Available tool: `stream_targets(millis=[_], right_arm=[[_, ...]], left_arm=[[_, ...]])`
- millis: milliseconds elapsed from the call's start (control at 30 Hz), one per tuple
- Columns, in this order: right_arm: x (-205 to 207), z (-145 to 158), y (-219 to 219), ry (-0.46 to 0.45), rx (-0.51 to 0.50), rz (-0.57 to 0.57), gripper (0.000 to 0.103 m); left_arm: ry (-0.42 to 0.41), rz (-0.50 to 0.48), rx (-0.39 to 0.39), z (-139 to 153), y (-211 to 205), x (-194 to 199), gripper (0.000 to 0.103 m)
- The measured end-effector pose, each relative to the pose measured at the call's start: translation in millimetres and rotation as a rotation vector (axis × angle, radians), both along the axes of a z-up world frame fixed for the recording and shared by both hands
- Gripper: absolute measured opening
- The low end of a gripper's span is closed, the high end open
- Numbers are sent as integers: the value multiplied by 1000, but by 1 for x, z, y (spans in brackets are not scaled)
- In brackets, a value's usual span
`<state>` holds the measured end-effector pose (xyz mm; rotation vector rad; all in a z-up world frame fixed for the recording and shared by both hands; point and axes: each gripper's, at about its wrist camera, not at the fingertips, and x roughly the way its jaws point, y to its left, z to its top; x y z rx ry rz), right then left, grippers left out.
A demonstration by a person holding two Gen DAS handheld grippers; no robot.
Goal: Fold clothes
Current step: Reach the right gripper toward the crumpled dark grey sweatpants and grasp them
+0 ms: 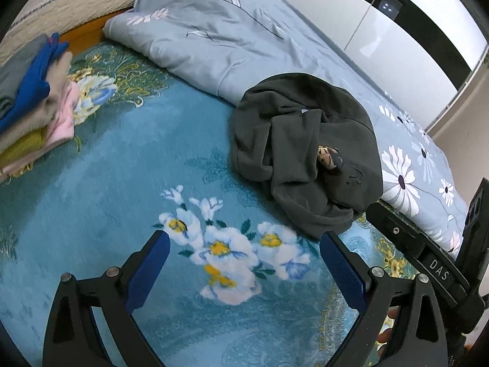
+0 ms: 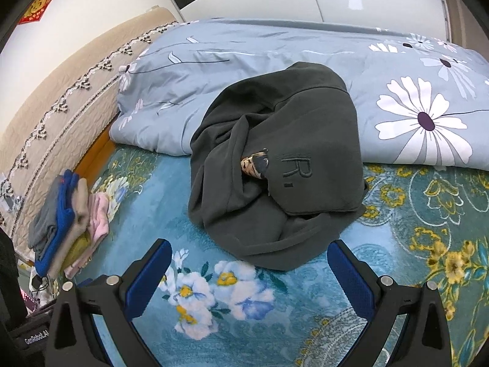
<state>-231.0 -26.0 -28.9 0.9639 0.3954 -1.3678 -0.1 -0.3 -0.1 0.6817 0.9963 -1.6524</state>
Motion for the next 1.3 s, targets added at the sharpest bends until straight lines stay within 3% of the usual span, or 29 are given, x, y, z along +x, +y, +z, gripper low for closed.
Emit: stream_targets(millis=[500,733,900,933,1067,1233,1300], right_arm=[[8,-10,-3,-2,38,19,103],[5,-18,-8,-50,88,70,103],[-2,-3,-12,52,-28,47,103],[-6,-2,-18,71,-6,37,103],[-48,-21,-48,-49,128,-59,103],[-100,-44,-65,-196,145,-243,103],[-112,-52,-73,-253,158,-285,98]], left_arm=[[21,-25,68,-11,0,-3,99],[4,-28,94,-17,4,2,99],[1,7,69,-16,9,22,99],[5,18,64,-17,10,27,99],[26,62,61,-16,14,48,99],[39,112,42,-15,21,77,99],[44,141,42,-16,24,88,99]])
